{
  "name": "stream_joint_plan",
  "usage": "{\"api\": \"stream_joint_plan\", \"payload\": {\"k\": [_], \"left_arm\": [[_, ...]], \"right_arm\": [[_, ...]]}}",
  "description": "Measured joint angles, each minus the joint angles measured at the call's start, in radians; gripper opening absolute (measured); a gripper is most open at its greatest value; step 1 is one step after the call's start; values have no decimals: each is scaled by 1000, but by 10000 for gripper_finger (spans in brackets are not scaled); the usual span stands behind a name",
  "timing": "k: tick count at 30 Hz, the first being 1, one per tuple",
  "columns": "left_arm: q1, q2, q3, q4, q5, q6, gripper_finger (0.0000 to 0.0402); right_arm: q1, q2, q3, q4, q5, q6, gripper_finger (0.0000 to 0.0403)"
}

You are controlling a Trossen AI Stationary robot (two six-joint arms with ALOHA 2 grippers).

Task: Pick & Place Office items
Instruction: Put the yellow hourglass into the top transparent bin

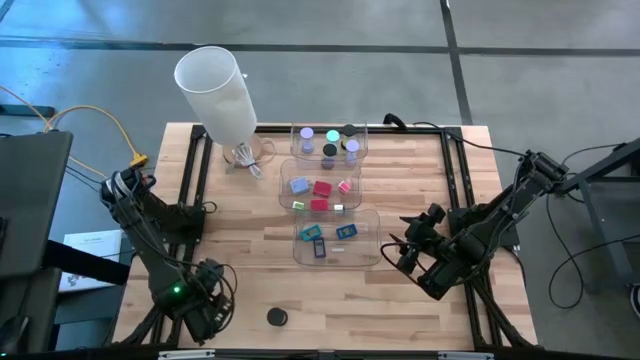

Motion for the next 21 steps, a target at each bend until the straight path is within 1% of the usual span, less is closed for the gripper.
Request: {"api": "stream_joint_plan", "payload": {"k": [3, 8, 11, 17, 21], "left_arm": [[1, 2, 0, 1, 22, -16, 302], [-8, 2, 0, 1, 24, -115, 302], [-22, 2, -1, 1, 8, -120, 302], [-48, 3, -2, 7, -61, -157, 302], [-56, 3, -2, 7, -67, -186, 302]], "right_arm": [[0, 0, 0, 0, 0, 0, 231], [0, 0, 0, 1, 0, 0, 231], [0, 0, 0, 1, 0, 0, 231], [0, 0, 0, 1, 0, 0, 231], [0, 0, 0, 1, 0, 0, 231]]}}
